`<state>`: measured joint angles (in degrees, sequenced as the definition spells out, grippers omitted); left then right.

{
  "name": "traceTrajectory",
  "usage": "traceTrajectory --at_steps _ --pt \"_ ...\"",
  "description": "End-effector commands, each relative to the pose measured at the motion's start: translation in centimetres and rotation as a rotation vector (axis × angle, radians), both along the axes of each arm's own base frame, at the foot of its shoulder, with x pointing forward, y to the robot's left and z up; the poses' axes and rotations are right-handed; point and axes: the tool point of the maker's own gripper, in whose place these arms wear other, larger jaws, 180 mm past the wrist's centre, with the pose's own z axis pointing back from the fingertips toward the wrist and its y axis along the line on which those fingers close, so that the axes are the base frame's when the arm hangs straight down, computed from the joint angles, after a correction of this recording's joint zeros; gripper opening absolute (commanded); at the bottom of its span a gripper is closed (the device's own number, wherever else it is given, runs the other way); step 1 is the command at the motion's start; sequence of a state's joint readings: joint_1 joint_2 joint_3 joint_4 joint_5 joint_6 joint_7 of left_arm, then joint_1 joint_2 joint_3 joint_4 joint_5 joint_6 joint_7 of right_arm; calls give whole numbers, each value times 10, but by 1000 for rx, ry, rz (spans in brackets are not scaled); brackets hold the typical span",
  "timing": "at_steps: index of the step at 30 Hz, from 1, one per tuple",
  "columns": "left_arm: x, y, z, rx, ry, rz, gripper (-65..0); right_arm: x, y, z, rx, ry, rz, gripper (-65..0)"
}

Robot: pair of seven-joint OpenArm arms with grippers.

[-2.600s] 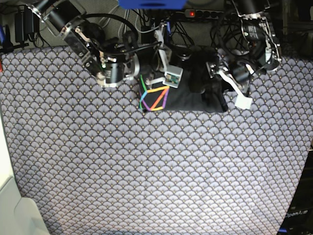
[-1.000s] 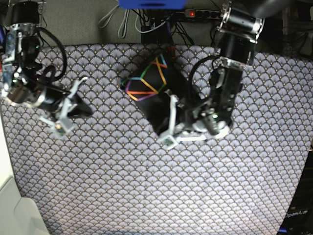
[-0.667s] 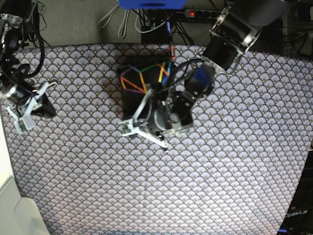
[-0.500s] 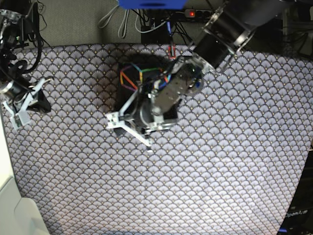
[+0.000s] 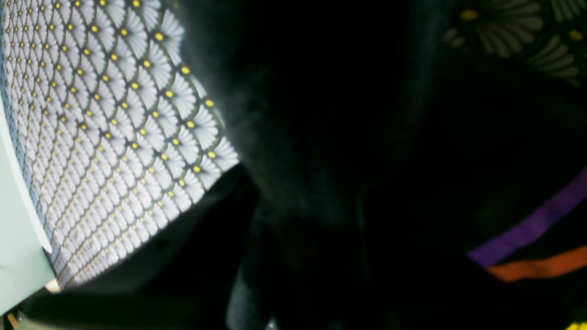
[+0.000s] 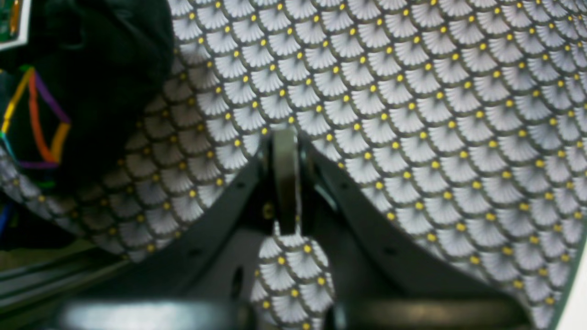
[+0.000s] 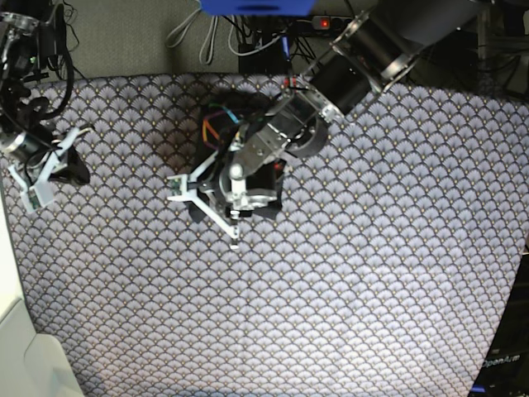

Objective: Fold the T-shirt properly
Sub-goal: 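Rotate the folded stack with the left gripper so the print faces up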

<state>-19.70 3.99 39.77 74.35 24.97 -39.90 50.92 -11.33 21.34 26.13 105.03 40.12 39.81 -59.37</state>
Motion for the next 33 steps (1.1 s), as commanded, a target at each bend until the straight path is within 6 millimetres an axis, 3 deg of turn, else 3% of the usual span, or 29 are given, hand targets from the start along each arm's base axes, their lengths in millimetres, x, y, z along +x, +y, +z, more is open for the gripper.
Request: traceTrajectory --at_steps 1,4,7,9,12,15,19,23,27,33 --pt "11 -3 15 -5 -43 1 -640 6 -2 12 -2 -44 8 -647" --pt "16 -2 18 -2 -57 2 -633 6 -1 12 -1 -44 10 -647" --pt "17 -2 20 -6 -62 6 -550 6 0 12 0 -43 12 -647" --pt "18 -2 20 -4 -63 7 -429 6 0 12 0 -43 12 -647" --pt "18 -2 21 -3 -64 6 -187 6 -1 12 1 -44 10 -647" --pt "19 -4 25 -14 -74 5 -18 6 -1 12 1 -44 10 -647" --pt "22 -13 50 -66 -133 -10 0 6 -1 13 1 -46 10 -647" --pt "34 -2 78 -112 -206 19 0 8 -1 14 -1 -50 10 -647" --pt "58 27 111 -207 -257 151 0 7 0 13 1 -48 13 -647" --pt "79 81 137 -296 -306 341 0 8 3 13 10 -51 15 -647"
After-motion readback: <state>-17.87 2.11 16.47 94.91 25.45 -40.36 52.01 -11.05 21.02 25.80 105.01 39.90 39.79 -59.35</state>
